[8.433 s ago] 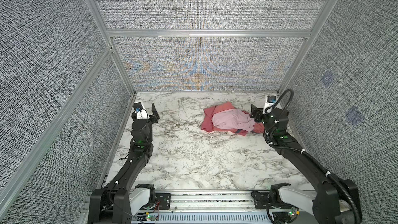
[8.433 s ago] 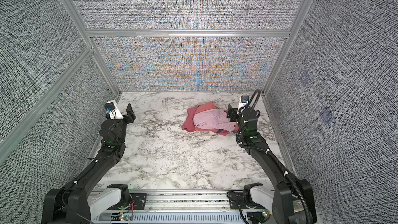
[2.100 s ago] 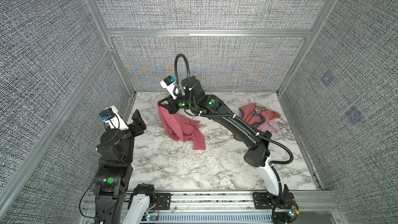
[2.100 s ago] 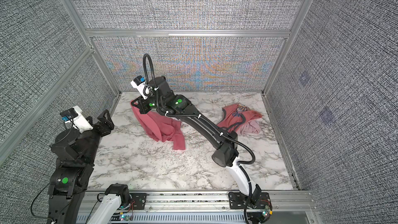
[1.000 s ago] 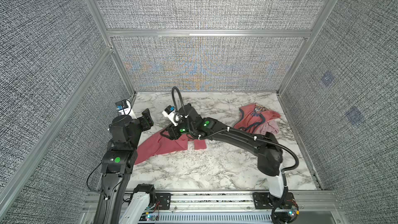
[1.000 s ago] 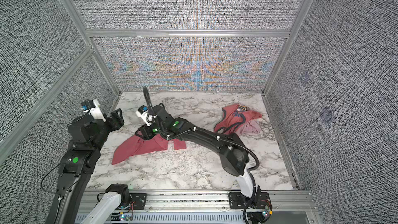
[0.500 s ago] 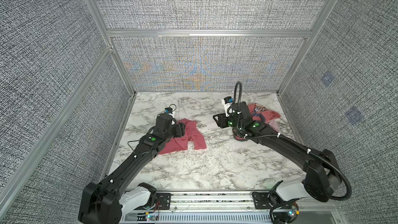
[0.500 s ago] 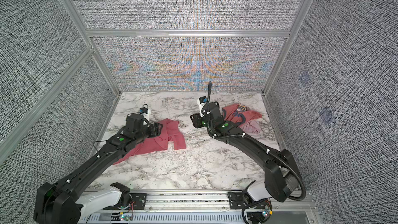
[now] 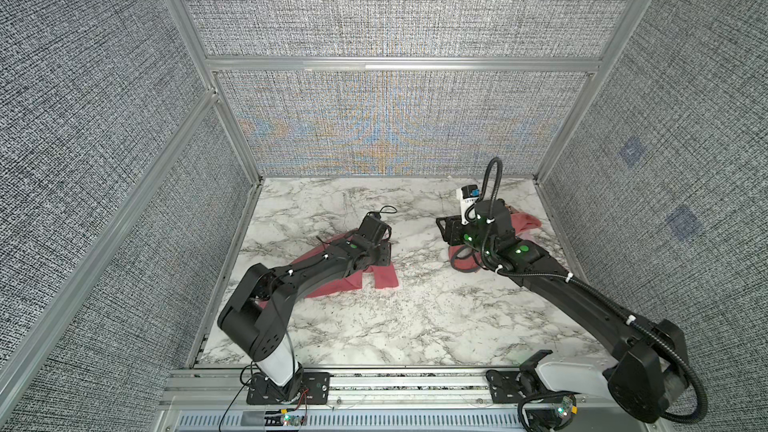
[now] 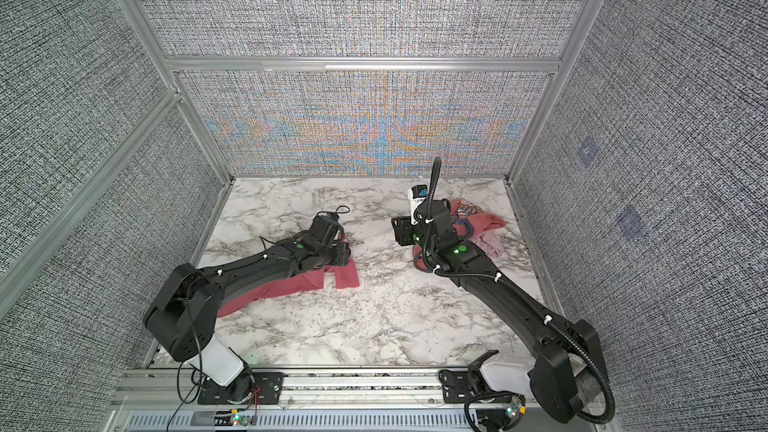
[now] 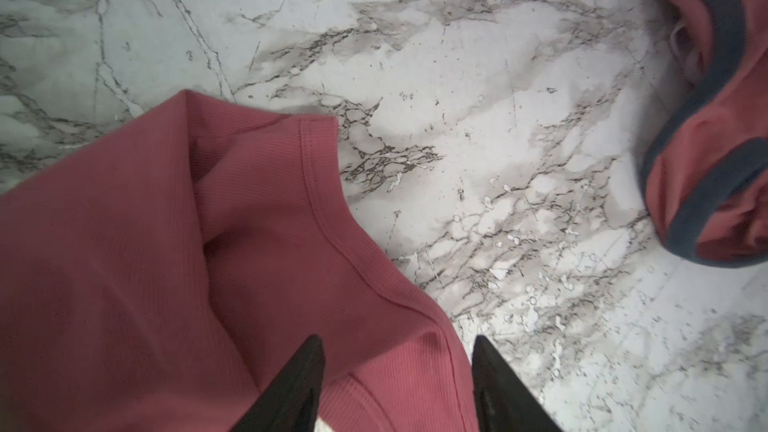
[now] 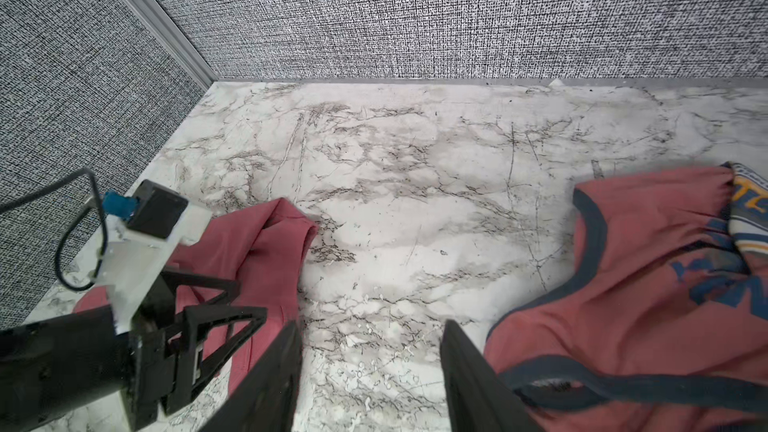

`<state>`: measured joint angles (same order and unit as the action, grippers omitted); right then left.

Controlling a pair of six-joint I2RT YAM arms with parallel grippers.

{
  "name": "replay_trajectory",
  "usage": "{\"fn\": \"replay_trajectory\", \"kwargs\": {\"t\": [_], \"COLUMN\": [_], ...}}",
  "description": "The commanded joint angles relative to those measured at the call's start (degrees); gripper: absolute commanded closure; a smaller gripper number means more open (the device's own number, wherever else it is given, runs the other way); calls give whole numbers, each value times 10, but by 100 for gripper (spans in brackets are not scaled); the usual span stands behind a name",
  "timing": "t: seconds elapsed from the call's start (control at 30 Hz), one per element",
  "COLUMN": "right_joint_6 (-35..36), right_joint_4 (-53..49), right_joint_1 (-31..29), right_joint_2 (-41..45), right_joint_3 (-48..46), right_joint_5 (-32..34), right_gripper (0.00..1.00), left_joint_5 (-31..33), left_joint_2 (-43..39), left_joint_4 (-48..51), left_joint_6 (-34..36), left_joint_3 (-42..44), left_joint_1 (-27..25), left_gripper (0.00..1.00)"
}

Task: Pick out a specific cloth from the pile
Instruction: 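Grasp the dark-pink shirt with the left gripper while the right gripper withdraws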

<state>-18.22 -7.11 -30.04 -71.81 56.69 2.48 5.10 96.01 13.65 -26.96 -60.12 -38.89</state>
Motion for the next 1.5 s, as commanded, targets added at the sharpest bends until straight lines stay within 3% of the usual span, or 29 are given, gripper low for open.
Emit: {"fn": "replay_trajectory", "kwargs": {"t": [0.0,0.33,0.63,0.73,0.87,0.9,1.47], "right_joint_6": [2,3,4,4,6,6,13], "right_joint_4": [-4,-3,-1,-1,-2,-2,-15], "right_joint_1": [2,3,4,4,4,4,6], "right_joint_2": [12,13,8,10,12,13,41], "right_joint_3": [-5,-5,-4,-6,-5,-5,-4], "right_joint_5": [13,16,21,26,31,32,47], "right_gripper": [45,45,45,44,44,44,44], "left_joint_5": [26,35,46,44,40,37,-22], "left_joint_2": [24,83,125,133,136,135,126], "left_joint_4": [21,31,53,56,52,50,7], "left_joint_6": [17,25,14,15,13,13,58], "left_joint_3": [-16,-46,-62,-64,-65,-67,-249], "left_joint_1": [-7,-17,-20,-21,-22,-22,-54], "left_gripper": [41,42,49,60,96,100,100]}}
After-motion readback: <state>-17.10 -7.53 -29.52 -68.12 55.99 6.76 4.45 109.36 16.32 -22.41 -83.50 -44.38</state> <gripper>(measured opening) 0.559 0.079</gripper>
